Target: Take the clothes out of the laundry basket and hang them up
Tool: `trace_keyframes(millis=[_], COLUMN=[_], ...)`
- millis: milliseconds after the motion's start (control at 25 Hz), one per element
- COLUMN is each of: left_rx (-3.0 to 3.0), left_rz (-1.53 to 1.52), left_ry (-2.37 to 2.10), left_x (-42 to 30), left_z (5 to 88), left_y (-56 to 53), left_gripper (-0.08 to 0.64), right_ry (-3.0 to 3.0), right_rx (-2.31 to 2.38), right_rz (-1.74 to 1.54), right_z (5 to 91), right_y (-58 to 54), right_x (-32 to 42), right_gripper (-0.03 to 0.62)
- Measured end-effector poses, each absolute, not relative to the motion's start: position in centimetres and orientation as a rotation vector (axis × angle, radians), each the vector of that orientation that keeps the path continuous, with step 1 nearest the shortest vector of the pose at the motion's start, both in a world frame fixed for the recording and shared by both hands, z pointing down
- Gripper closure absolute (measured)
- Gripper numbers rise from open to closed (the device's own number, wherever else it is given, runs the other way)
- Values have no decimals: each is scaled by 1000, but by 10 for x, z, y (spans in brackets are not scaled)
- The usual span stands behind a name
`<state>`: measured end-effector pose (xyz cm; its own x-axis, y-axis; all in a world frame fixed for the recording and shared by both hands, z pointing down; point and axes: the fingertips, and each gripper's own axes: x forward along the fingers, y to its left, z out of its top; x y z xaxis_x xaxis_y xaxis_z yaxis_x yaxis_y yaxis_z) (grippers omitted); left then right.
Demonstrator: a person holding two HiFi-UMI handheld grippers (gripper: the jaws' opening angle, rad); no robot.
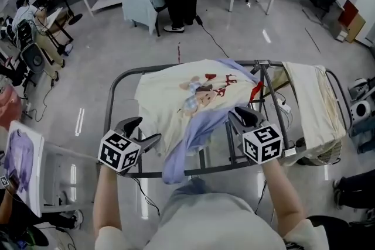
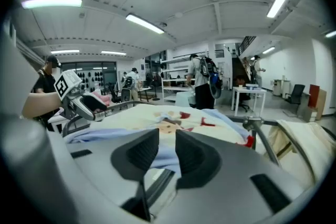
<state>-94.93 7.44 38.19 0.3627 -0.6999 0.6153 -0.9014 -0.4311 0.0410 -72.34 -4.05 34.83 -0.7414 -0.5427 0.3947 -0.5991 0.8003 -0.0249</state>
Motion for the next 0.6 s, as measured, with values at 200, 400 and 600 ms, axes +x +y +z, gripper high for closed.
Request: trace_keyframes(millis=[200, 400, 600], left_rx=[2249, 2244, 2200], left_rz=[684, 661, 731], left_ry=[-1431, -1408, -1425], left_x=[-912, -888, -885], left_z=[387, 399, 415], left_y=[100, 117, 108], left_gripper=[267, 323, 438], right_ry=[-2673, -2700, -2664], right_rx=[647, 414, 235], right_rz=[197, 234, 218], right_z=[354, 365, 385], right_y=[31, 108, 168], right_x=[-756, -782, -811], right_gripper=[482, 473, 461])
